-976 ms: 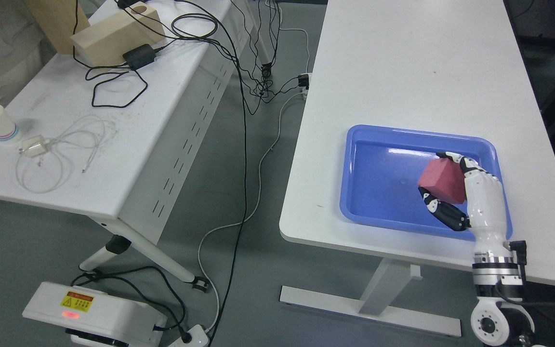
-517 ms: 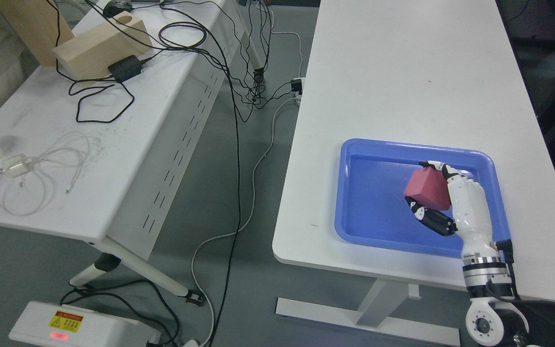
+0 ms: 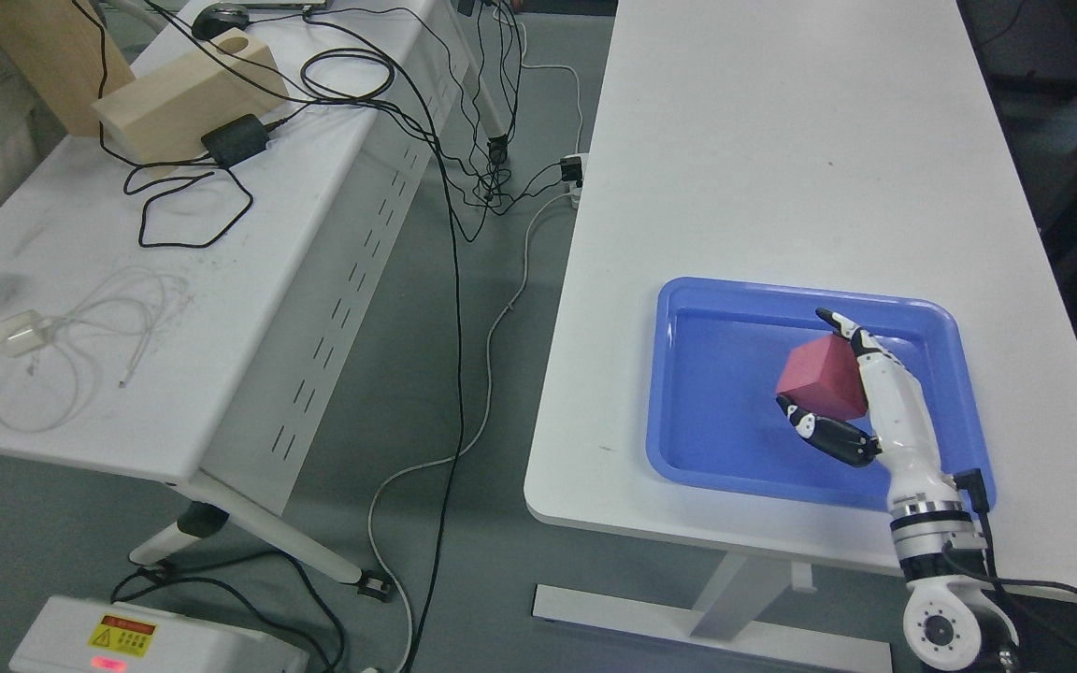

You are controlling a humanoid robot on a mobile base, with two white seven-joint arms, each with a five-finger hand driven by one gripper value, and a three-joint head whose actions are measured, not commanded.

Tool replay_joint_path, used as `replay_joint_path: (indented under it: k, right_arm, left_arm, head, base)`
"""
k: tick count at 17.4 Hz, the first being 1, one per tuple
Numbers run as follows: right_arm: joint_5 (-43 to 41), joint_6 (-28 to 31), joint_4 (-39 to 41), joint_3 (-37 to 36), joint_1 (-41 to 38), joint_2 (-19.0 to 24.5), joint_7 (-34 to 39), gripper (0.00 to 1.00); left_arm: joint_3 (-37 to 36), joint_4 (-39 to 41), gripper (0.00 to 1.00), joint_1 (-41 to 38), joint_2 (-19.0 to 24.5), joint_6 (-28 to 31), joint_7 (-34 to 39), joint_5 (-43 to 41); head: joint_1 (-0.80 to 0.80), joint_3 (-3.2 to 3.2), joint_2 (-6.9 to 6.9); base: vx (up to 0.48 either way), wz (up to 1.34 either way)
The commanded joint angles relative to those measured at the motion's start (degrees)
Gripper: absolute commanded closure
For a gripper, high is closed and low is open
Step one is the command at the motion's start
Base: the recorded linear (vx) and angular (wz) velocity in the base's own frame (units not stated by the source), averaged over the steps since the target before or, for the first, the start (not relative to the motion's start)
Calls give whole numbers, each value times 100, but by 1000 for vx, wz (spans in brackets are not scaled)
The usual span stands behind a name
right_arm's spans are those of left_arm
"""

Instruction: Pick pink block from left shelf to tray

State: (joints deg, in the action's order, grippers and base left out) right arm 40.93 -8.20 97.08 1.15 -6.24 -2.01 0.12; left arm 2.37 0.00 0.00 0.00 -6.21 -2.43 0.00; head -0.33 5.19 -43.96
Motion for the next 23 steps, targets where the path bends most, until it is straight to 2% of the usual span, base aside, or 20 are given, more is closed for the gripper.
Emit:
replay_joint_path:
  k: [1, 2, 3, 4, 6, 10, 13, 19, 21, 23]
  right_arm:
    - [-856, 99, -14, 0, -18, 8, -30, 19]
    - [-1084, 82, -14, -9, -9, 8, -12, 15]
    - [-1165, 81, -14, -1, 0, 8, -4, 6]
    - [-1192, 55, -5, -9, 0, 8, 14, 0]
    - [-1436, 20, -14, -131, -9, 17, -12, 0]
    - [-2693, 55, -14, -597, 35, 96, -12, 0]
    - [-2887, 81, -14, -826, 123, 69, -3, 0]
    - [-3073, 265, -14, -792, 105, 78, 75, 0]
    - [-3082, 529, -14, -818, 105, 69, 390, 0]
    - [-3082, 538, -14, -836, 88, 69, 541, 0]
  left_arm:
    - [0, 100, 0, 123, 100, -3, -3, -9]
    - [0, 100, 0, 123, 100, -3, -3, -9]
    - [0, 100, 0, 123, 100, -3, -3, -9]
    - [0, 100, 0, 123, 100, -3, -3, -9]
    - [0, 100, 0, 123, 100, -3, -3, -9]
    - [0, 100, 0, 123, 100, -3, -3, -9]
    - [0, 100, 0, 123, 100, -3, -3, -9]
    - [0, 100, 0, 123, 100, -3, -3, -9]
    - [0, 100, 0, 123, 100, -3, -3, -9]
    - [0, 100, 0, 123, 100, -3, -3, -9]
  head:
    - [0, 0, 0]
    - [0, 0, 0]
    - [0, 0, 0]
    - [0, 0, 0]
    - [0, 0, 0]
    - [0, 0, 0]
    - [0, 0, 0]
    - [0, 0, 0]
    - [0, 0, 0]
    - [0, 0, 0]
  base:
    - [0, 0]
    - [0, 0]
    - [0, 0]
    - [0, 0]
    - [-6, 0]
    - [-47, 10]
    - [-84, 14]
    - [-145, 38]
    - [-166, 19]
    - [-144, -7]
